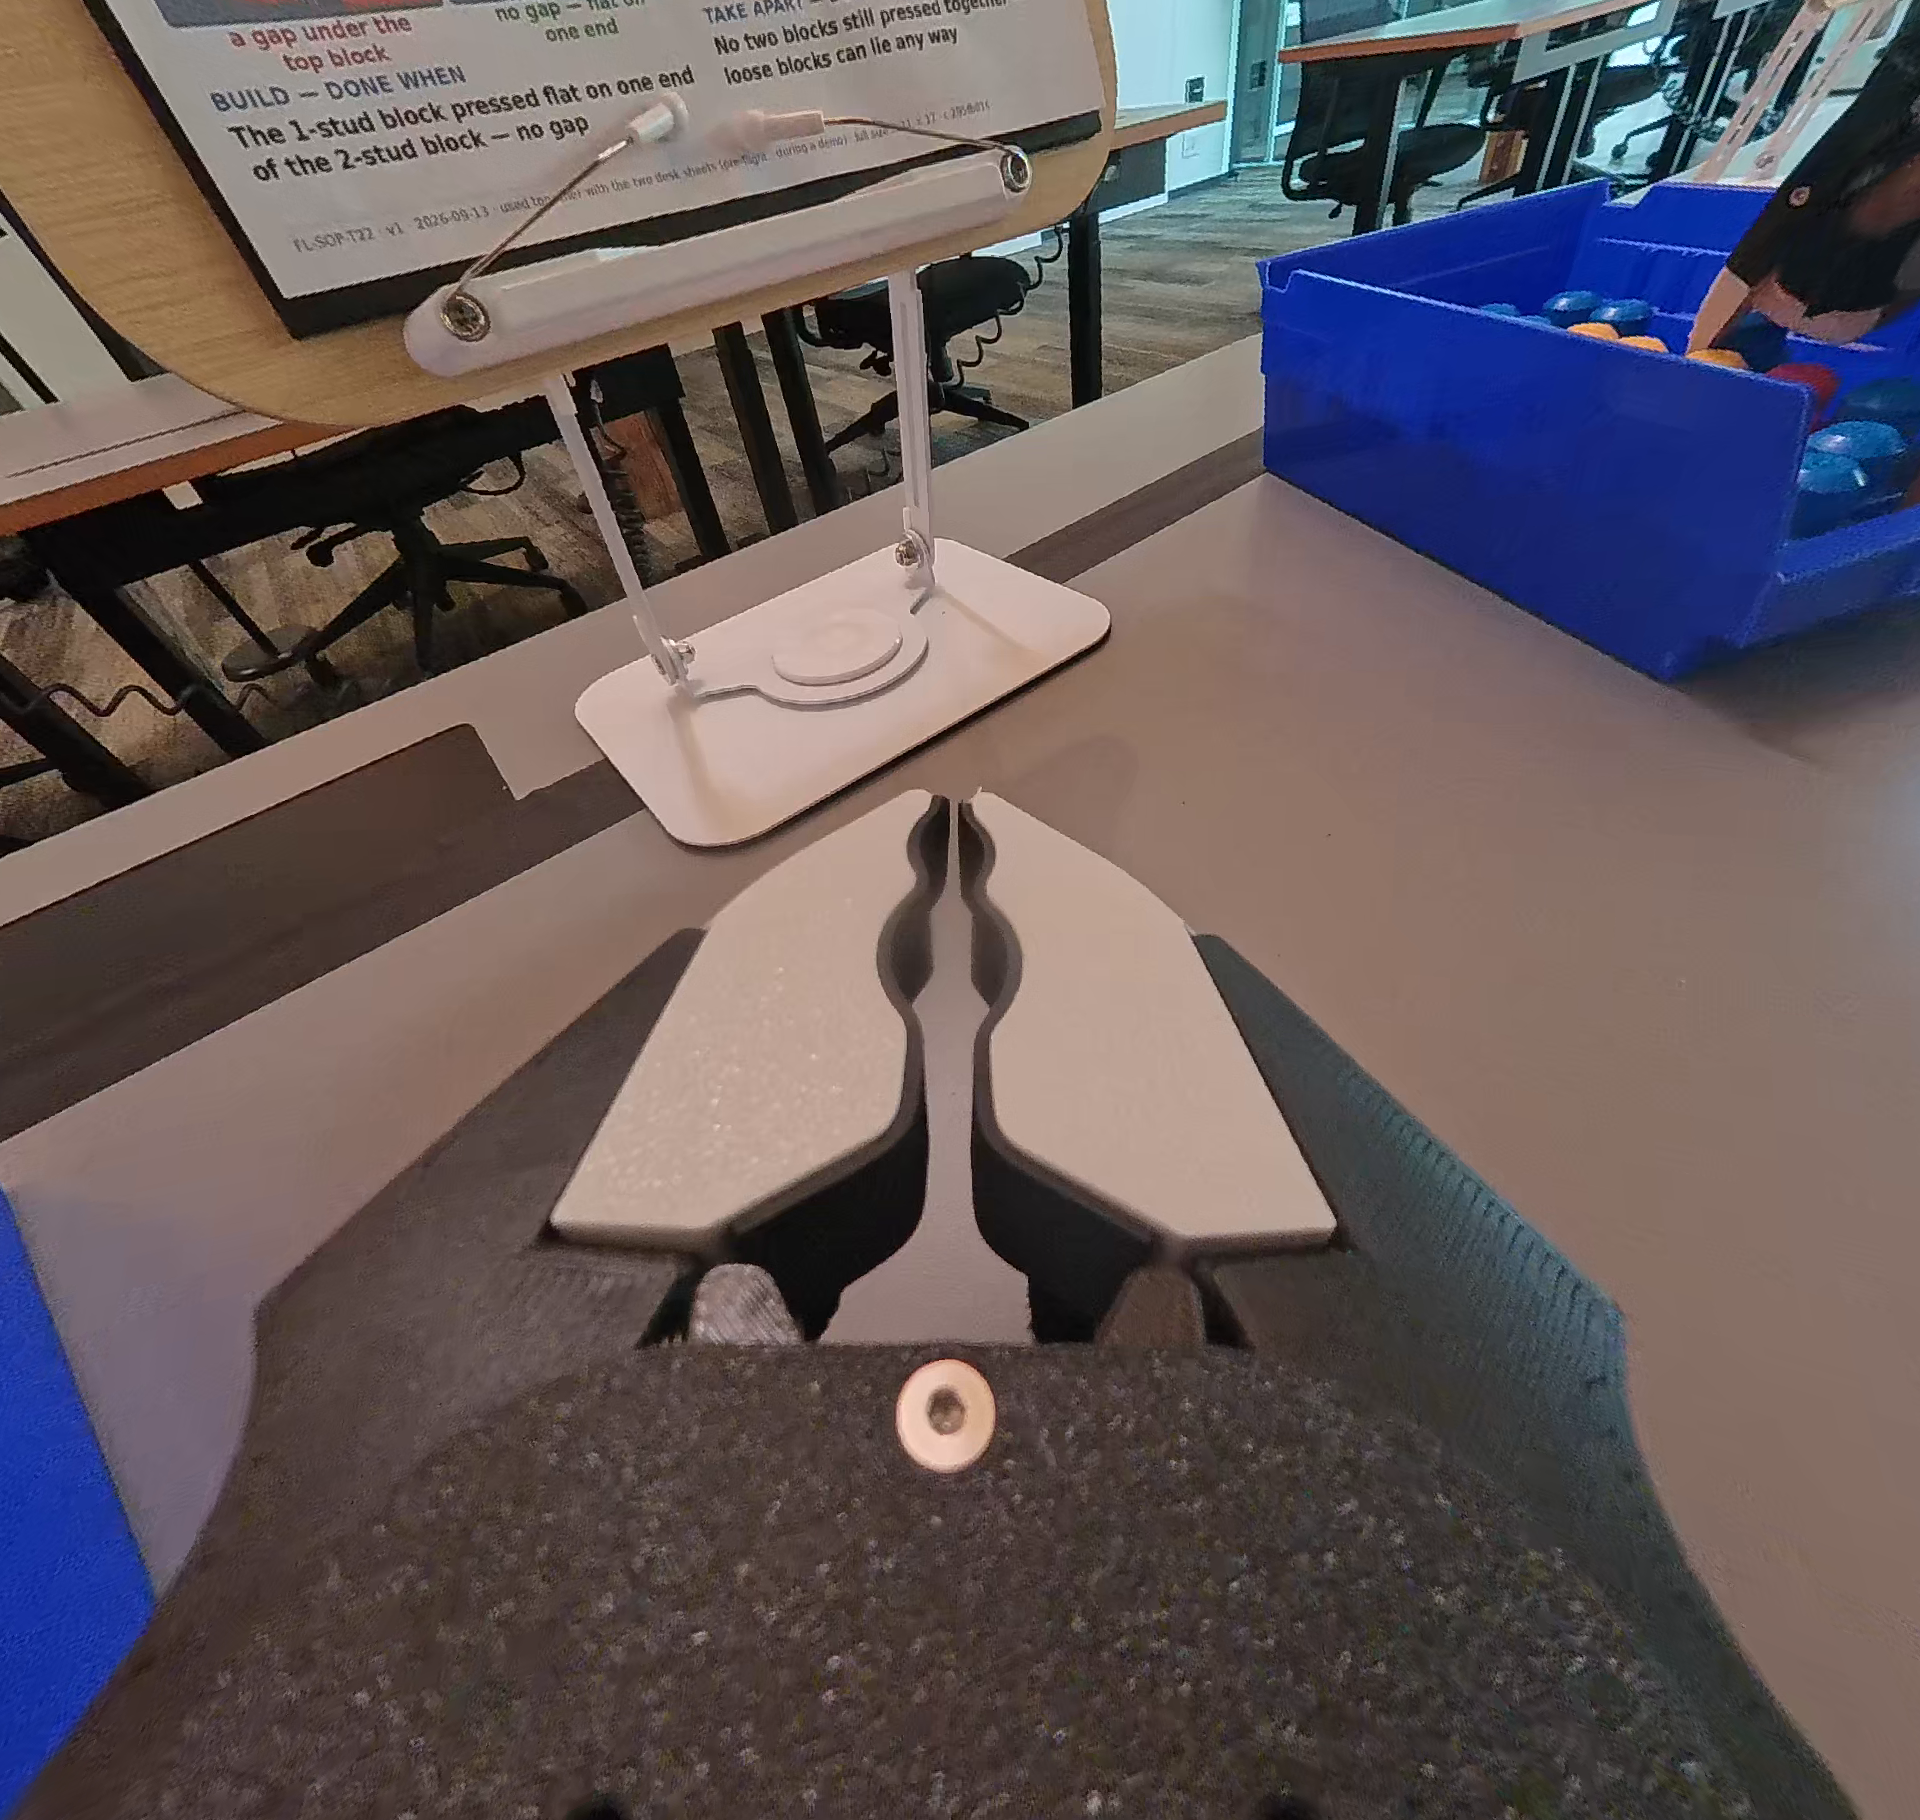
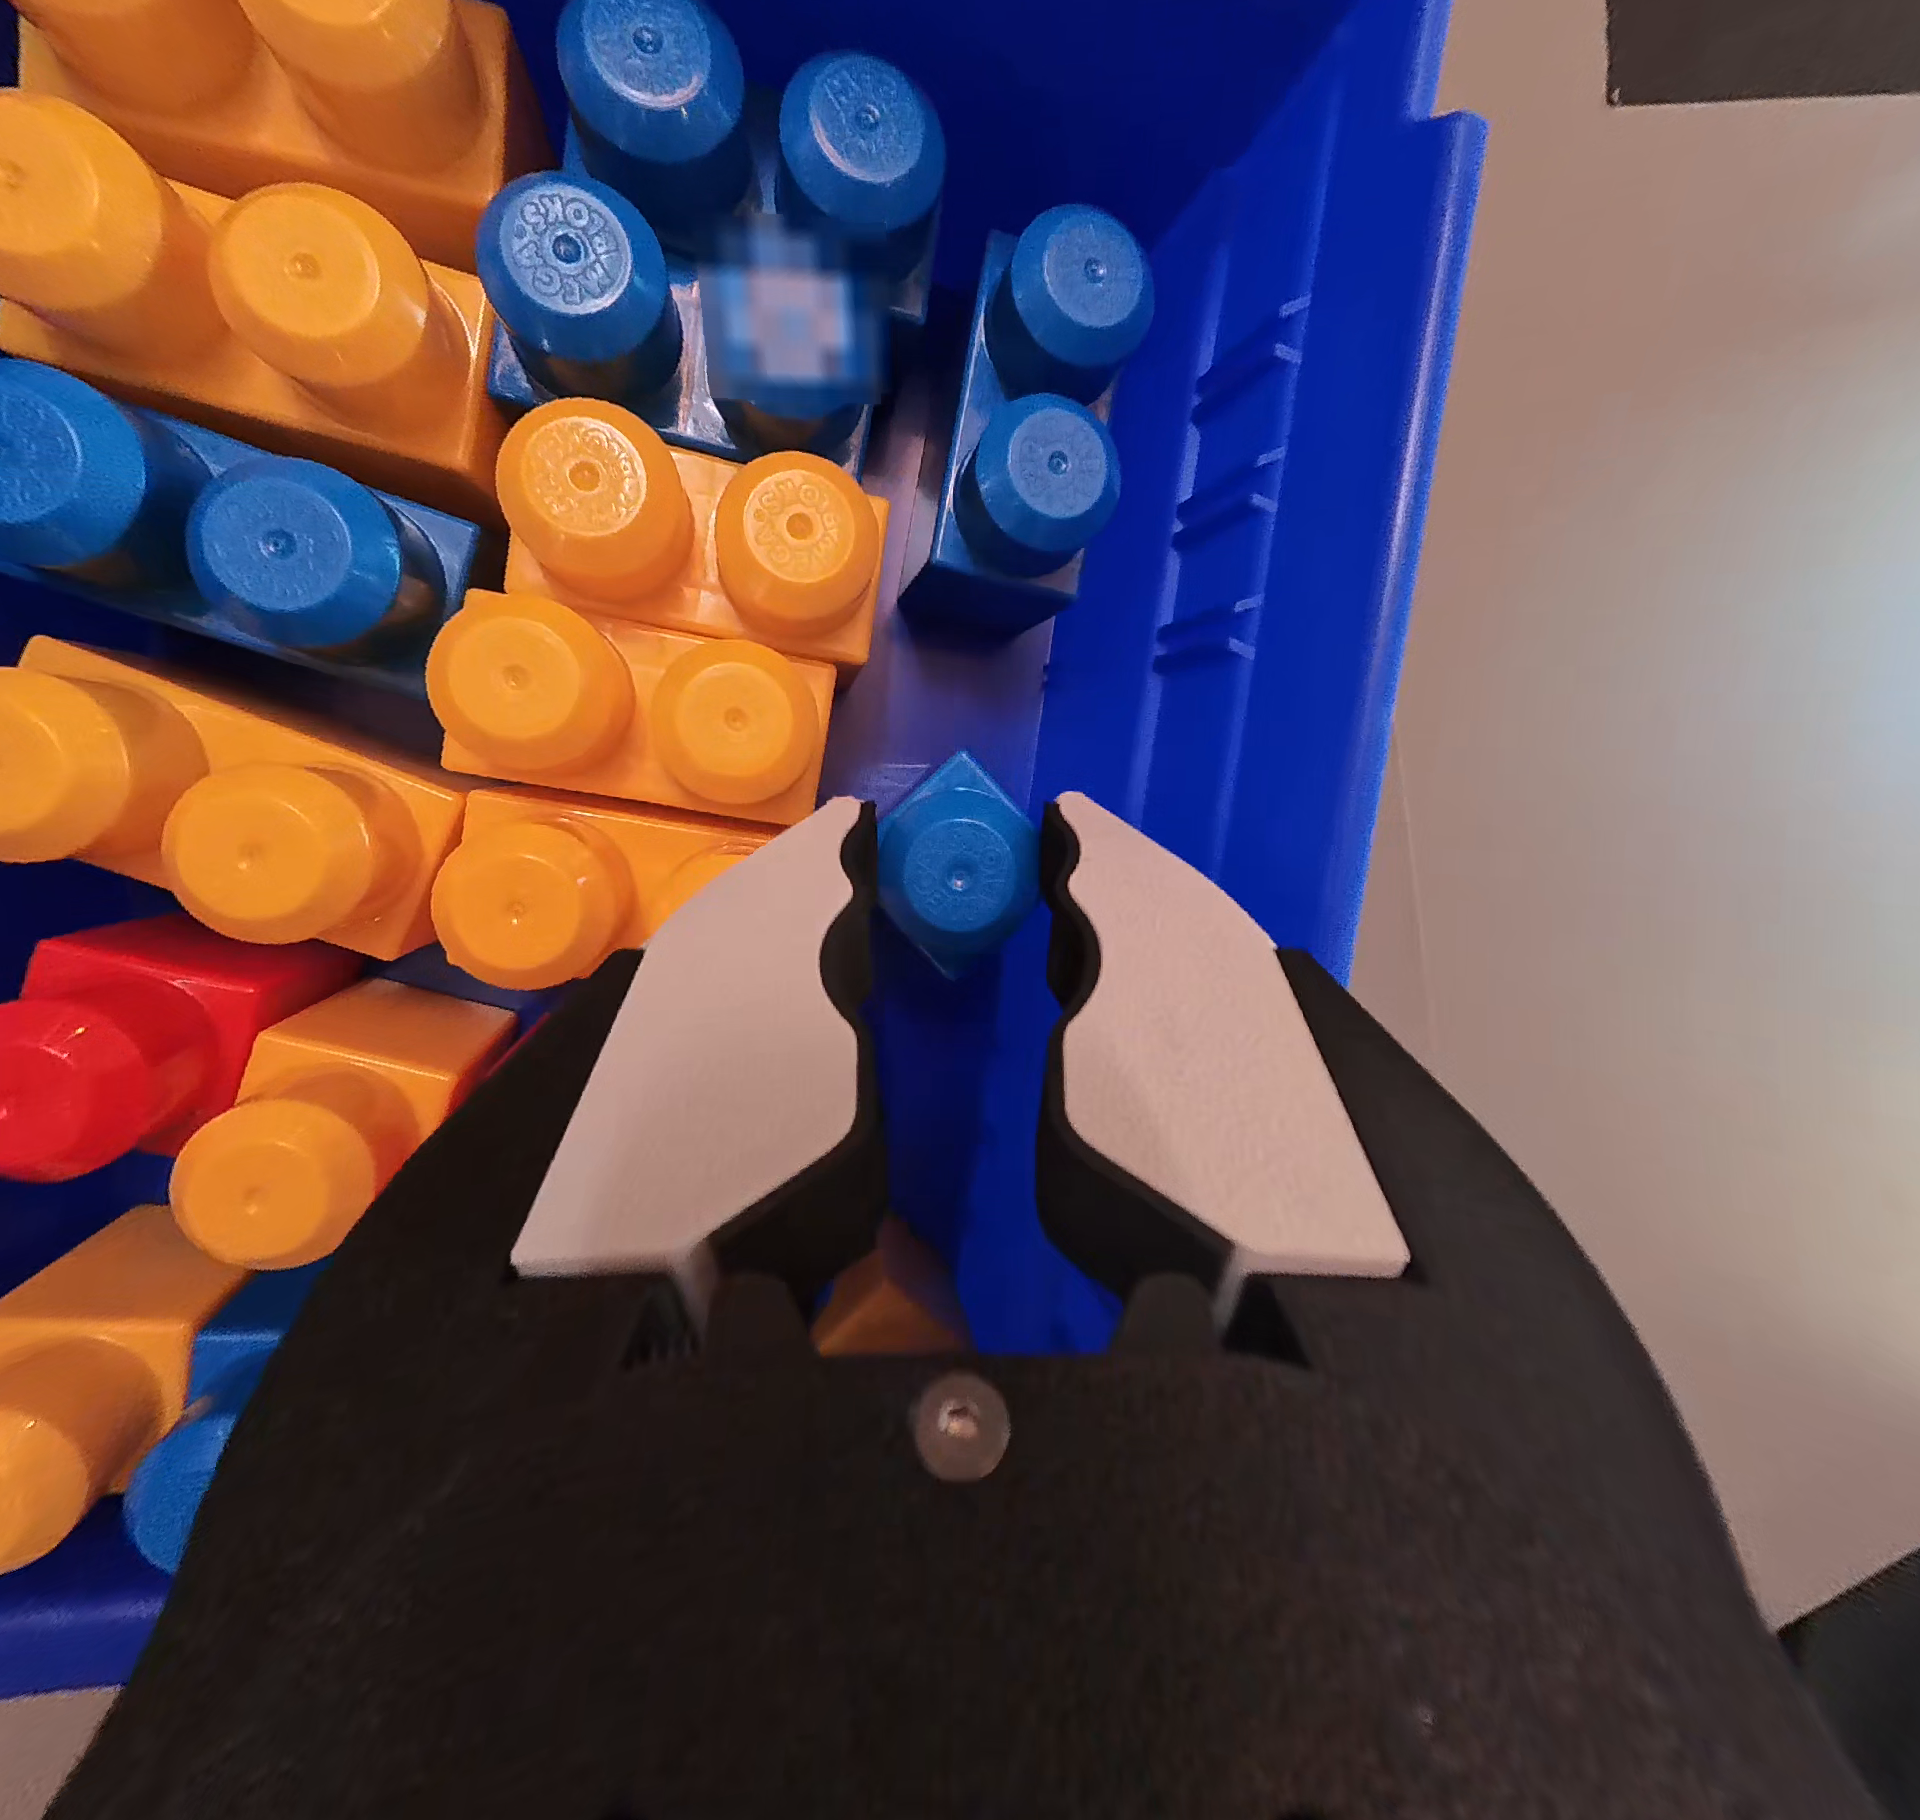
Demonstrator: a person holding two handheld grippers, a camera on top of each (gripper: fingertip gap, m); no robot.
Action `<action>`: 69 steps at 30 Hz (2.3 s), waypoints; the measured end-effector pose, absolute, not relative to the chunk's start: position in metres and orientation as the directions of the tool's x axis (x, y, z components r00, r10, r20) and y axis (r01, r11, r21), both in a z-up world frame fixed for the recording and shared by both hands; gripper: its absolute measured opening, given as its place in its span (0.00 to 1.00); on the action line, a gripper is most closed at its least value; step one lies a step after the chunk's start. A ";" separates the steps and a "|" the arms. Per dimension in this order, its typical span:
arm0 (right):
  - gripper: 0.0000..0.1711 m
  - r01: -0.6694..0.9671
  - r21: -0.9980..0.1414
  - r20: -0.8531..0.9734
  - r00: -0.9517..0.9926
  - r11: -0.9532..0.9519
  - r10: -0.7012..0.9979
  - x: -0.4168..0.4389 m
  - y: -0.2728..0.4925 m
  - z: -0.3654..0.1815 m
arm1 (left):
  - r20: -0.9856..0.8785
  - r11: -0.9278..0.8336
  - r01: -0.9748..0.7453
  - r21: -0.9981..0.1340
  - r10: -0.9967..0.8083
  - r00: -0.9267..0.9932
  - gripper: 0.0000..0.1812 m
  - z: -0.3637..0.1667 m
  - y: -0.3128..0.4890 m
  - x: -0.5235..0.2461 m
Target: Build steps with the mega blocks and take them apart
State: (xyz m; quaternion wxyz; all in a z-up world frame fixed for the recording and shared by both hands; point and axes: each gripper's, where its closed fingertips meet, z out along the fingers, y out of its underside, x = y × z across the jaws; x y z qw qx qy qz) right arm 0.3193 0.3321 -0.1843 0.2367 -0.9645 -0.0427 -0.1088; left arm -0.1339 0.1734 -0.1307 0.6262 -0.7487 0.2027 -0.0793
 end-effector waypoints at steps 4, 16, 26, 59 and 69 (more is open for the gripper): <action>0.20 0.128 -0.452 0.228 0.973 -0.883 0.025 0.318 0.333 -0.185 | -0.134 -0.133 -0.203 -0.970 -0.403 0.905 0.01 -0.130 0.173 -0.134; 0.21 0.132 -0.477 0.202 0.979 -0.869 0.038 0.315 0.334 -0.179 | -0.138 -0.135 -0.208 -0.969 -0.401 0.906 0.01 -0.132 0.173 -0.134; 0.23 0.195 -0.603 0.127 0.981 -0.773 0.149 0.285 0.342 -0.125 | -0.138 -0.135 -0.207 -0.969 -0.398 0.907 0.01 -0.132 0.173 -0.135; 0.36 -0.022 -0.882 -0.063 0.995 -0.471 0.071 0.336 0.224 -0.175 | -0.161 -0.165 -0.243 -0.956 -0.394 0.905 0.01 -0.150 0.175 -0.131; 0.03 0.012 -0.827 -0.038 0.996 -0.561 0.077 0.339 0.241 -0.176 | -0.162 -0.163 -0.245 -0.956 -0.401 0.902 0.01 -0.149 0.174 -0.130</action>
